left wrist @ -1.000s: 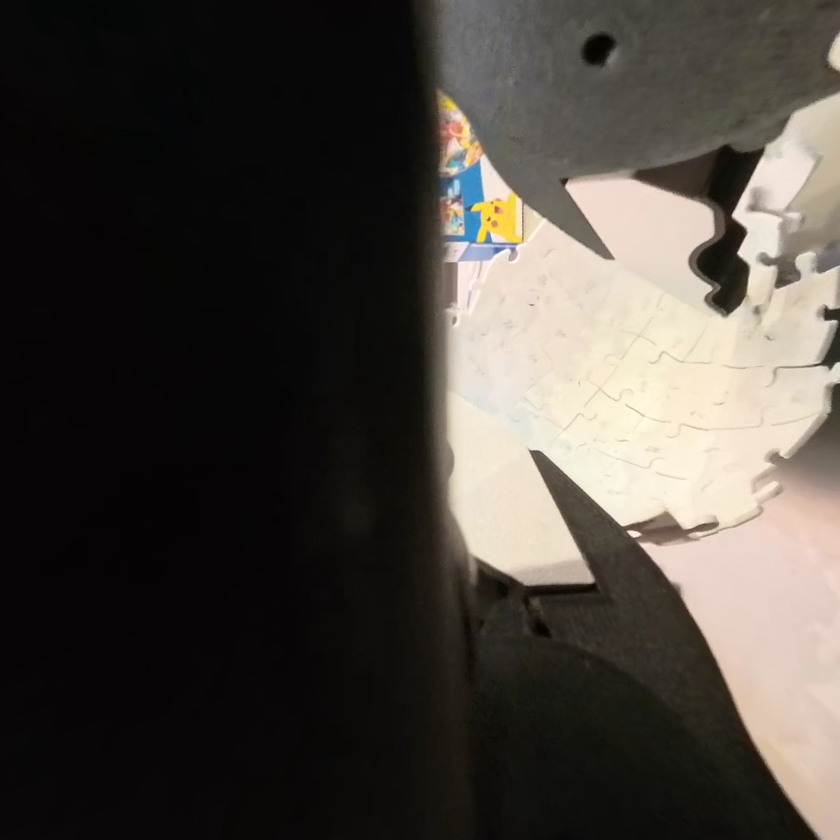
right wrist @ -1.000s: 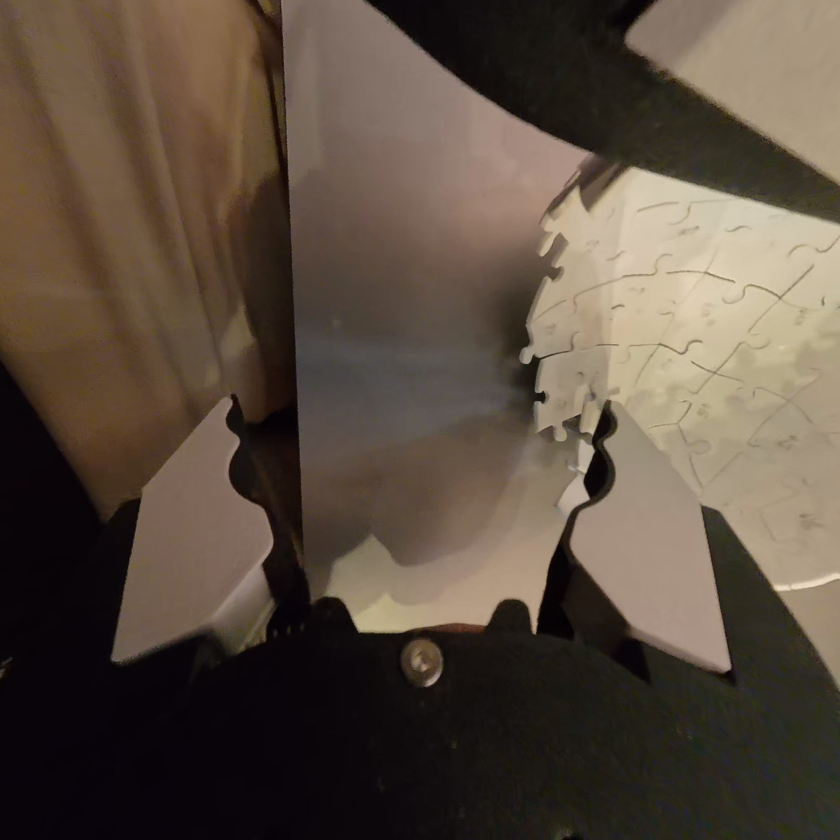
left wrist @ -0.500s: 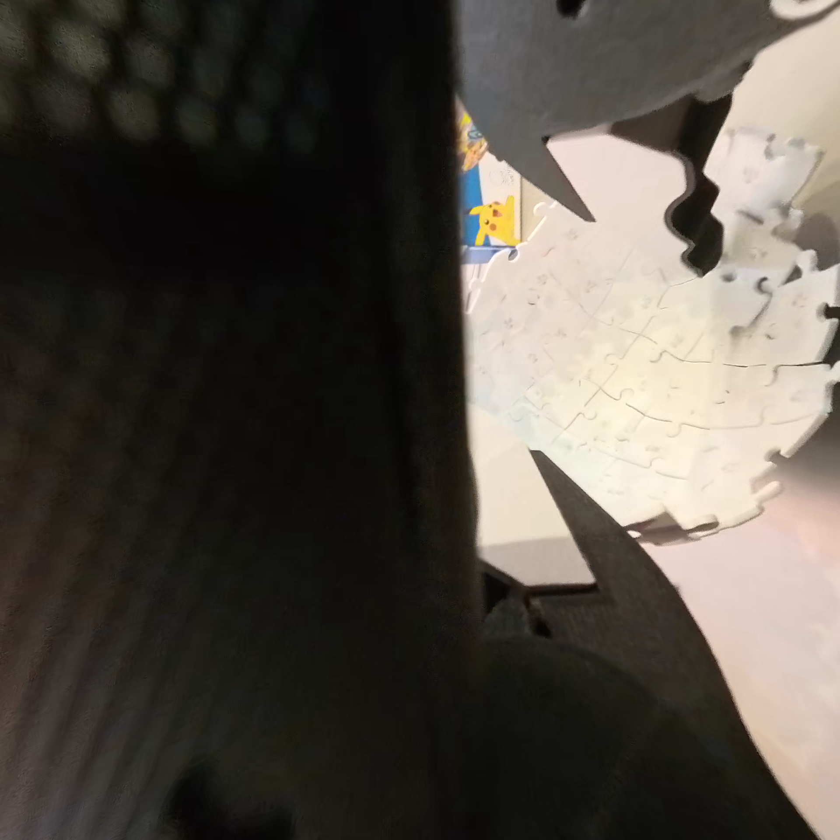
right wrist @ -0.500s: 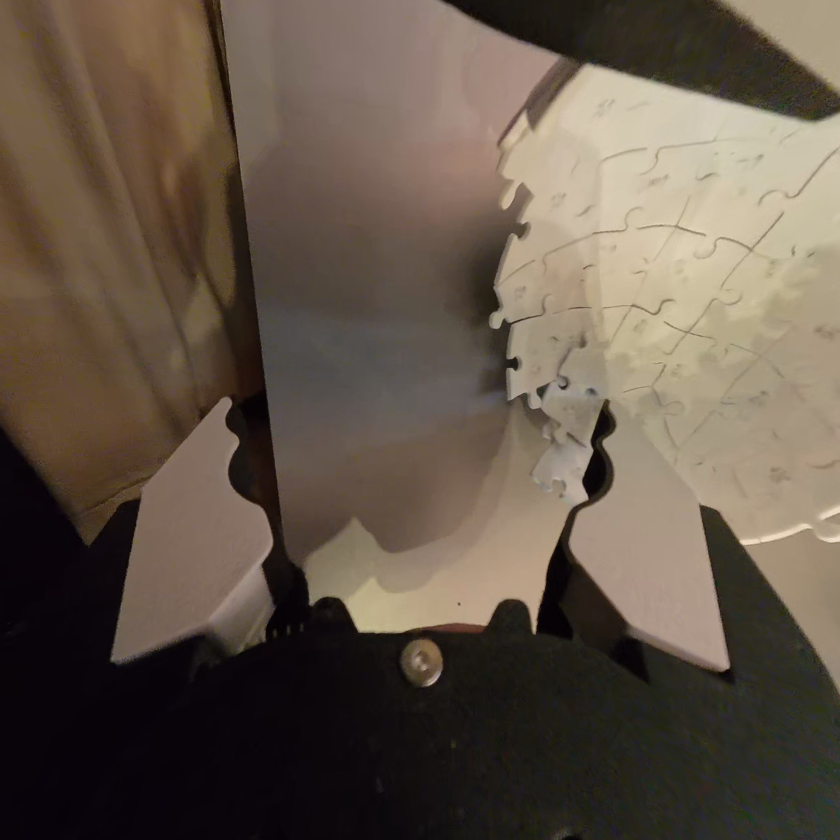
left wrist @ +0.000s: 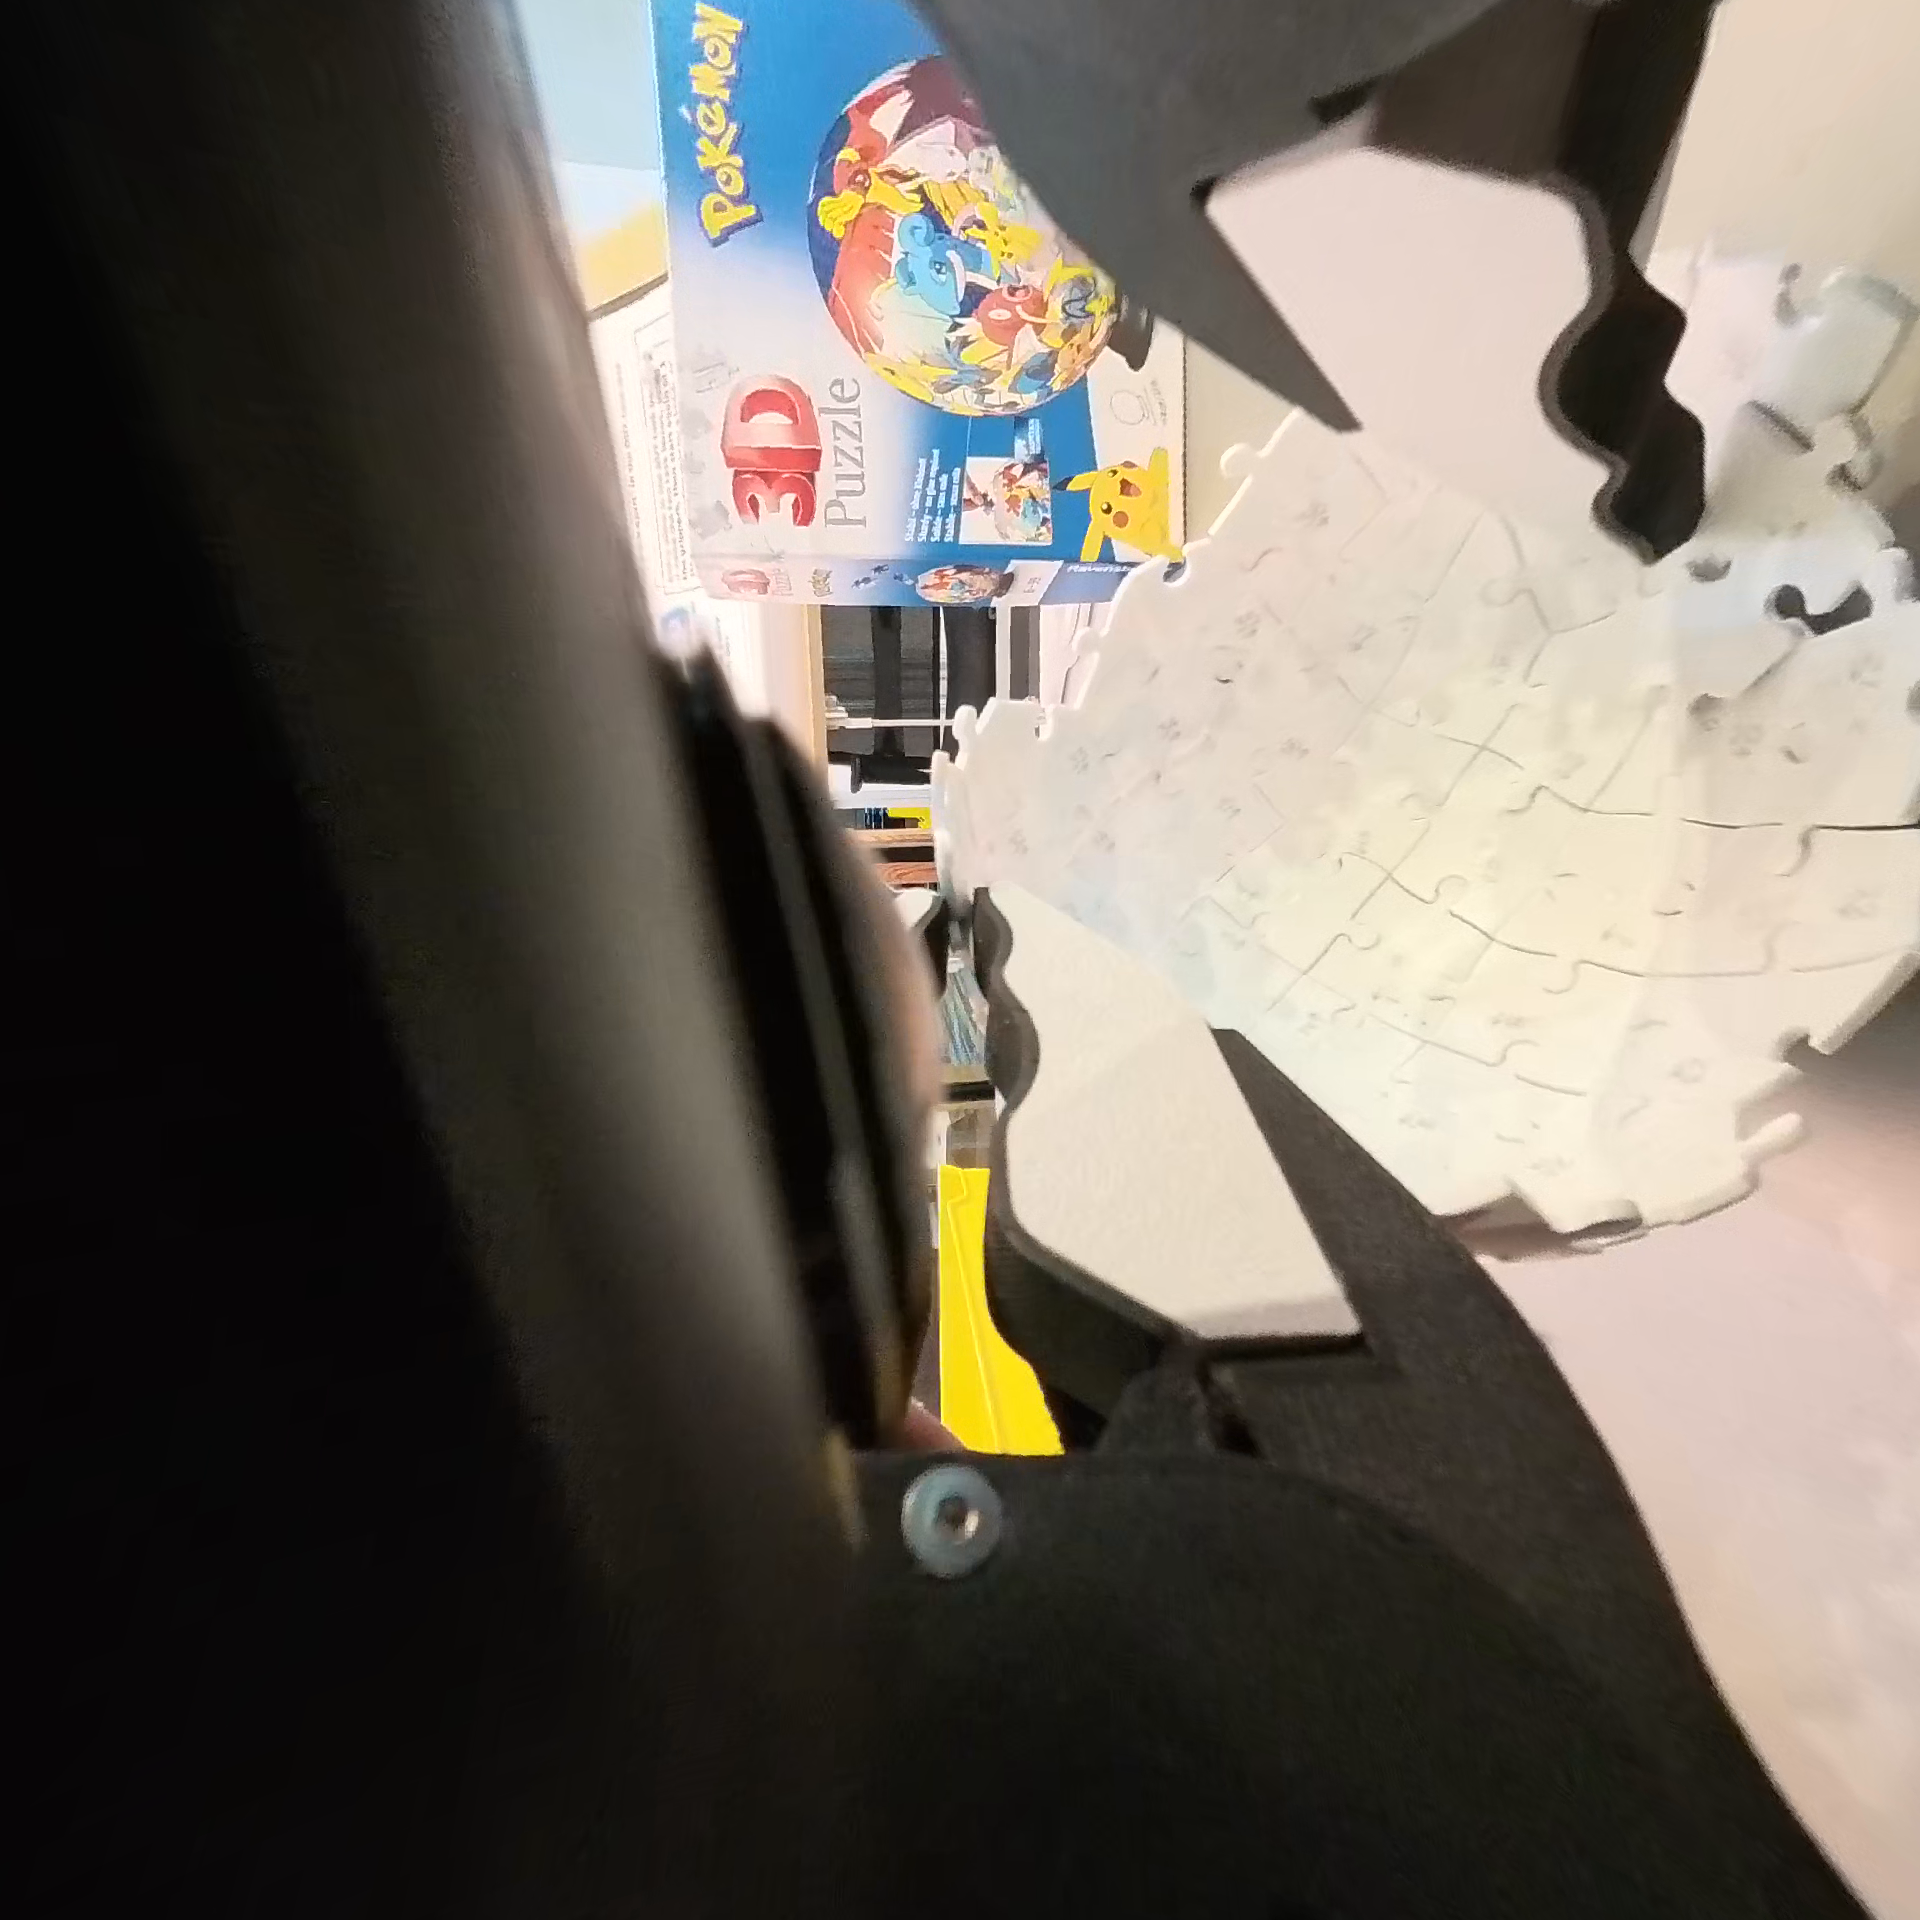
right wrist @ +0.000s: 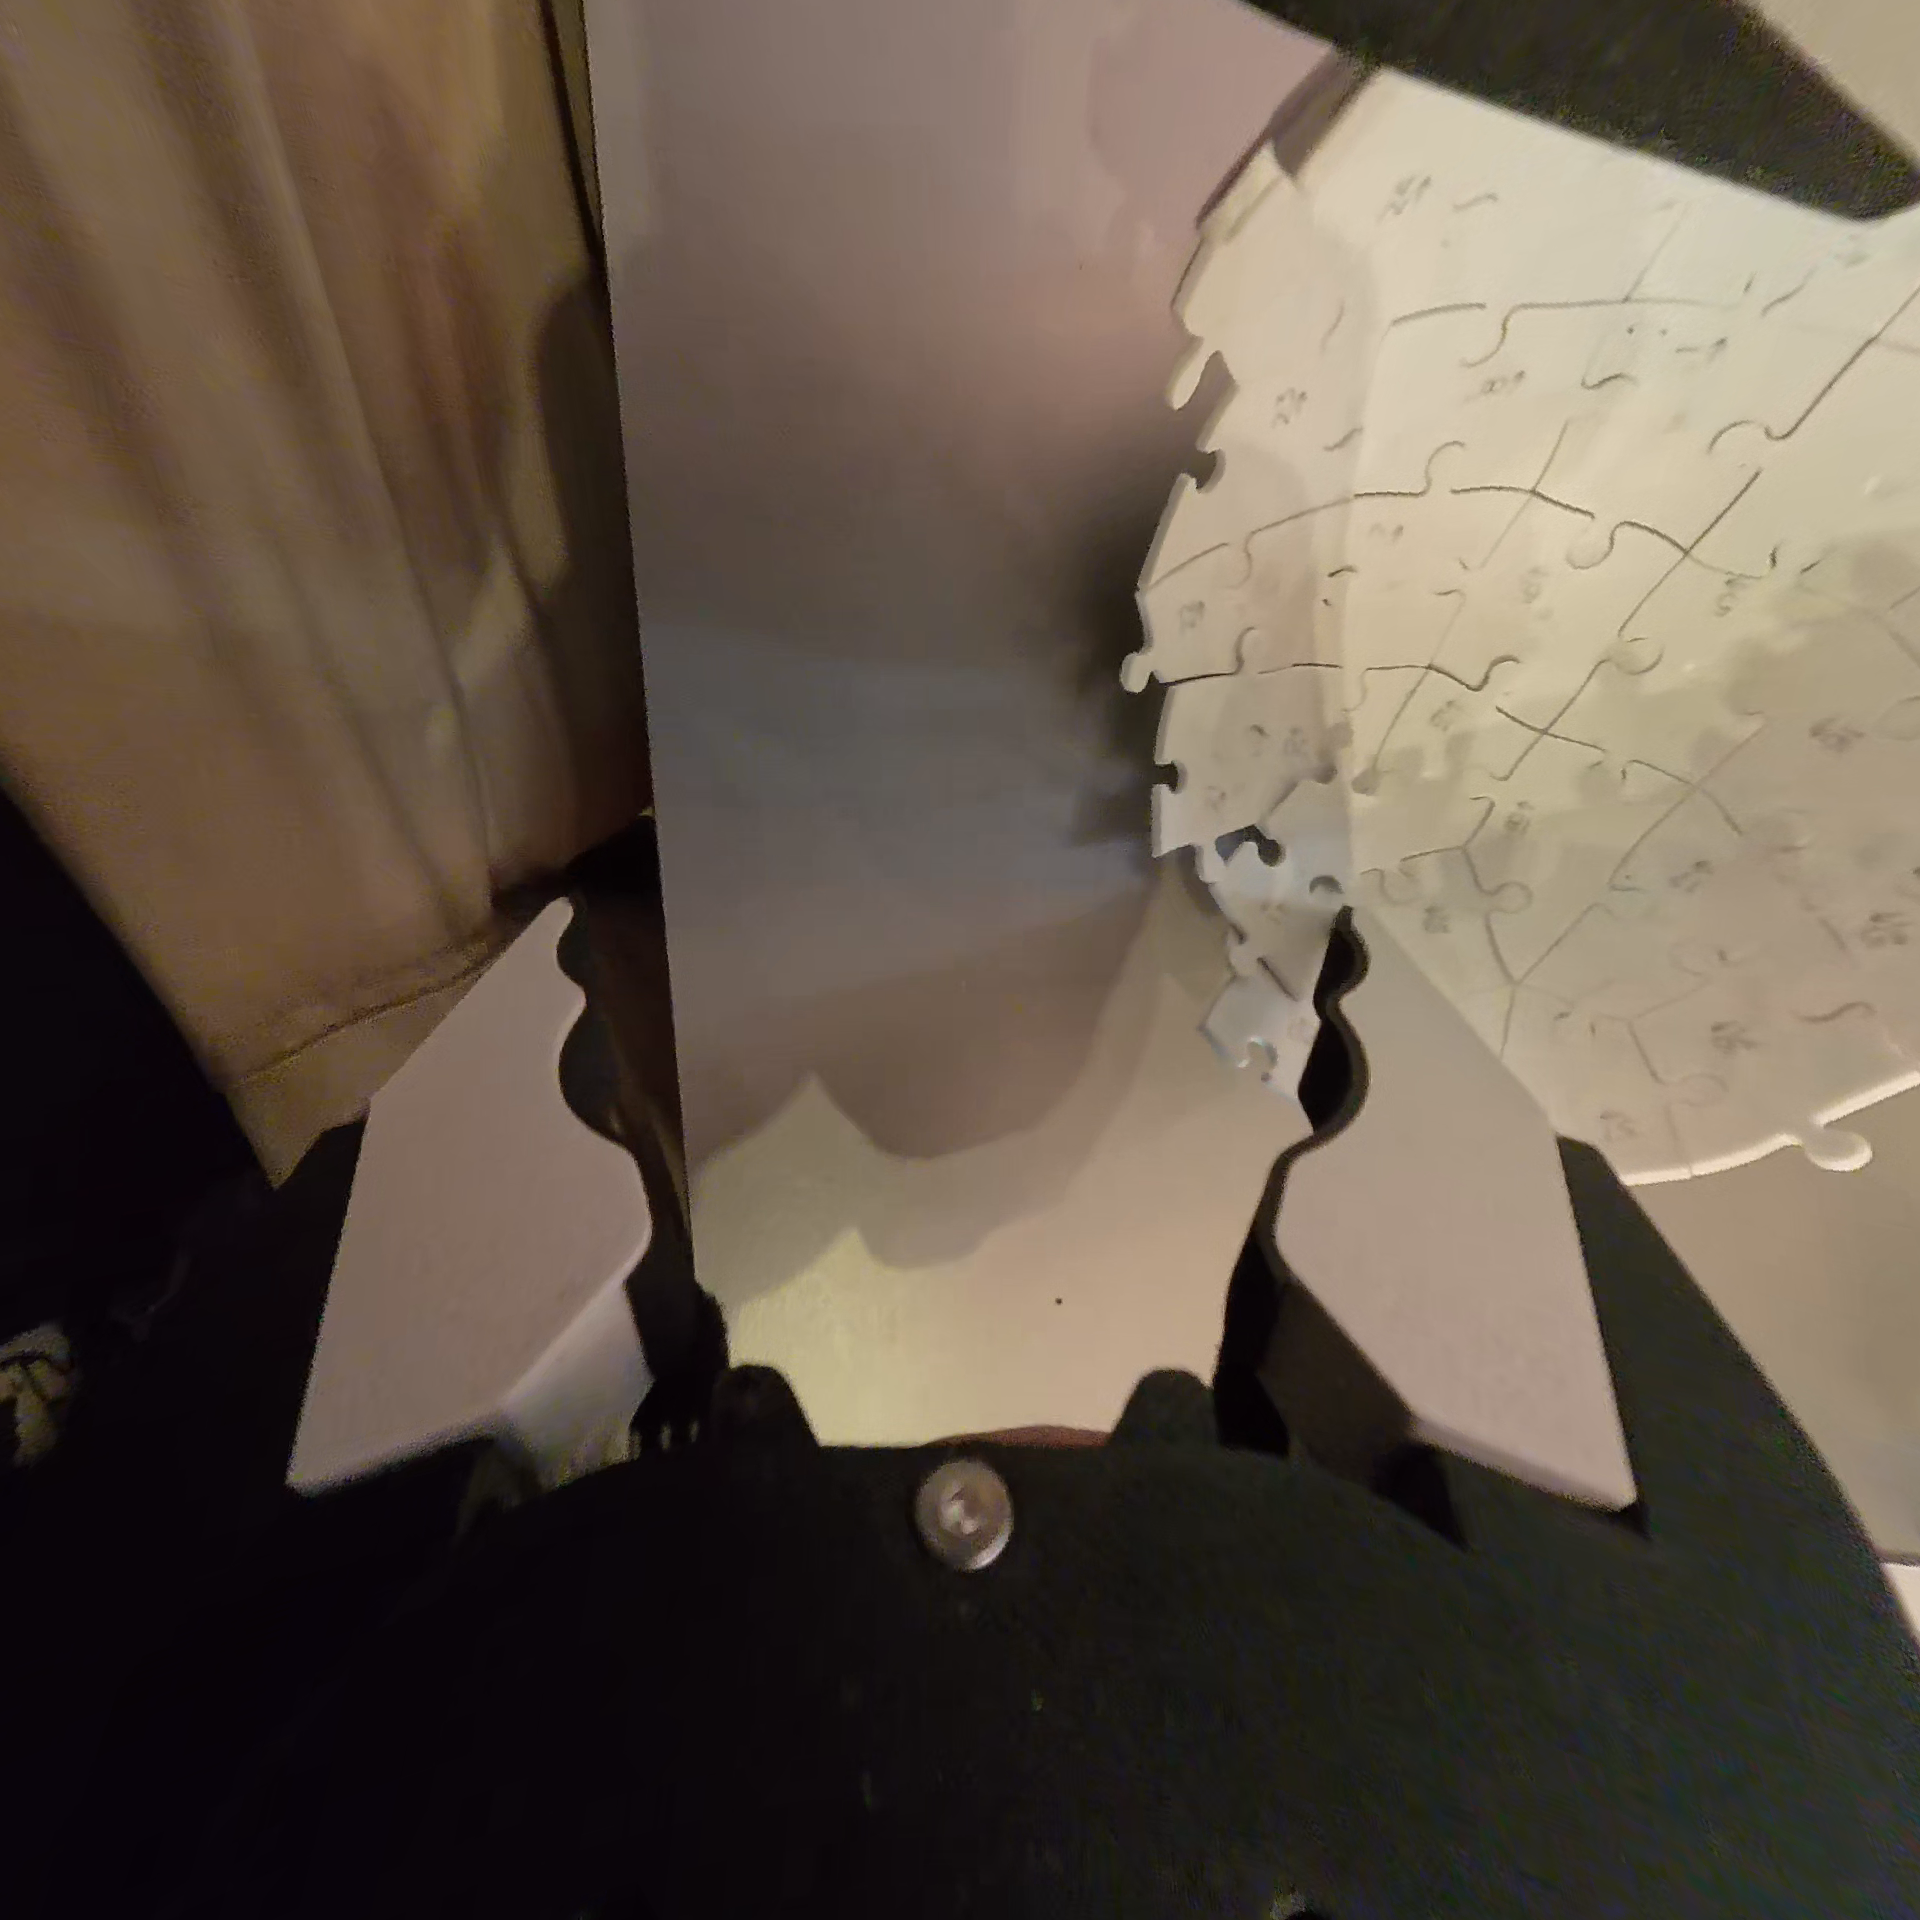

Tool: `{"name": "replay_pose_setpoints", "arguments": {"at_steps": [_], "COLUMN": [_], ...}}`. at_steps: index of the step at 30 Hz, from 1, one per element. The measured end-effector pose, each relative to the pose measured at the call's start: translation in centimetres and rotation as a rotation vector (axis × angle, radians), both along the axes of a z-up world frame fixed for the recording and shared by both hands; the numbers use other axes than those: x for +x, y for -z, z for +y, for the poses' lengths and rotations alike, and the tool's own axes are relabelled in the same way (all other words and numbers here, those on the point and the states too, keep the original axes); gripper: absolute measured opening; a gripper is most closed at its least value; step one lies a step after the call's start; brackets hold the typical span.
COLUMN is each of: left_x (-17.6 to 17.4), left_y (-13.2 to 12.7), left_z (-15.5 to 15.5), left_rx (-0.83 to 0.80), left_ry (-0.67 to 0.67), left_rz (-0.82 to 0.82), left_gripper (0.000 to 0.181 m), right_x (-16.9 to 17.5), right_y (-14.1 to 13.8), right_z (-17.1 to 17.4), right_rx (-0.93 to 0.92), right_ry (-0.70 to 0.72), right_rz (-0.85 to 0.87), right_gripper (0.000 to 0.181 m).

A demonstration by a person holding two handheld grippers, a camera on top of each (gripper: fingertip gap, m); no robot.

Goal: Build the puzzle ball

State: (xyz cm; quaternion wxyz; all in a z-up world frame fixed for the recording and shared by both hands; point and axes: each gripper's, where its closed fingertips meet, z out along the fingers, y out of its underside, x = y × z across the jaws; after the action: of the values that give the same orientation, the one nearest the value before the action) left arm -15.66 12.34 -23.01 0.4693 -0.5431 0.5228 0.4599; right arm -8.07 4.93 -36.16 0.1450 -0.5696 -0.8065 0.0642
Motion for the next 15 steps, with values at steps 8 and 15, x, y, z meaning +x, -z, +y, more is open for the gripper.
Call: {"name": "replay_pose_setpoints", "arguments": {"at_steps": [8, 15], "left_x": [0.03, 0.2], "left_y": [0.13, 0.09], "left_z": [0.07, 0.03], "left_rx": [-0.001, 0.001], "left_ry": [0.001, 0.012], "left_rz": [0.001, 0.002], "left_gripper": [0.004, 0.003], "right_x": [0.6, 0.61], "right_y": [-0.58, -0.49], "right_z": [0.06, 0.96], "right_rx": [-0.007, 0.051], "right_ry": [0.002, -0.035], "right_rz": [-0.008, 0.014], "right_gripper": [0.128, 0.124]}}
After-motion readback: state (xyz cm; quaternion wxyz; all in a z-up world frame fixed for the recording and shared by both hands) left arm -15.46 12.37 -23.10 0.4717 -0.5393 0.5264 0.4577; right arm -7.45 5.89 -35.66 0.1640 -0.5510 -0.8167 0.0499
